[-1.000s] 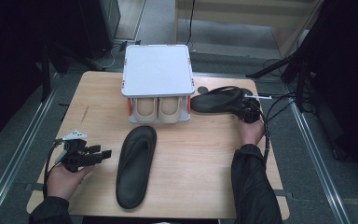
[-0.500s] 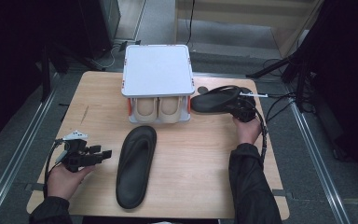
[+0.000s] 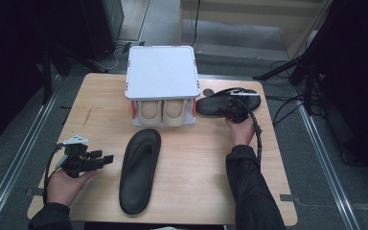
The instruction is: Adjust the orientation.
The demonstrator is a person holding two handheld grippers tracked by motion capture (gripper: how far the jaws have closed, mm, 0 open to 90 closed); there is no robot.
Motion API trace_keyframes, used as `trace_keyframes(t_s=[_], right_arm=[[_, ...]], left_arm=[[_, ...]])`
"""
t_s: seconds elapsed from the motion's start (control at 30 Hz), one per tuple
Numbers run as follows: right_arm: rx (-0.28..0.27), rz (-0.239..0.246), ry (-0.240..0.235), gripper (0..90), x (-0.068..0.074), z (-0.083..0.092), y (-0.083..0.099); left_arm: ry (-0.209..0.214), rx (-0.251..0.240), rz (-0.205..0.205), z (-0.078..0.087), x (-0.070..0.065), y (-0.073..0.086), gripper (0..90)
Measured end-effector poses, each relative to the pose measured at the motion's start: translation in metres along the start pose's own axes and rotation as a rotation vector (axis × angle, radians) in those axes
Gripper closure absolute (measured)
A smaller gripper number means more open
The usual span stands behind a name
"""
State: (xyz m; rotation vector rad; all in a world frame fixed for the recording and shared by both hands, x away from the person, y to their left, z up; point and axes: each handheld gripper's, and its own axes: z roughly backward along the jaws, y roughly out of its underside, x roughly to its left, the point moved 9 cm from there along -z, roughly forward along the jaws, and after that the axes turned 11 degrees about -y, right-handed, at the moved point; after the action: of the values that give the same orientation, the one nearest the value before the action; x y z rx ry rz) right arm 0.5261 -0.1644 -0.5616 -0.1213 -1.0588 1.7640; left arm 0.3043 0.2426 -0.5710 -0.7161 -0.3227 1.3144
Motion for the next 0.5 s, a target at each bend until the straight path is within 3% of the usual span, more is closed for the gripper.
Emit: trace_keyframes(t_s=[0.27,0.5], right_arm=[[-0.013,0.009,0.021,90.0,0.008,-0.024,-0.007],[0.026,0.015,0.033,90.0,0.008,-0.036,-0.005]], left_arm=[[-0.014,0.005,0.016,0.005,0.005,0.007,40.2],[-0.02,0.001,0.028,0.007,0.009,0.008,40.2]])
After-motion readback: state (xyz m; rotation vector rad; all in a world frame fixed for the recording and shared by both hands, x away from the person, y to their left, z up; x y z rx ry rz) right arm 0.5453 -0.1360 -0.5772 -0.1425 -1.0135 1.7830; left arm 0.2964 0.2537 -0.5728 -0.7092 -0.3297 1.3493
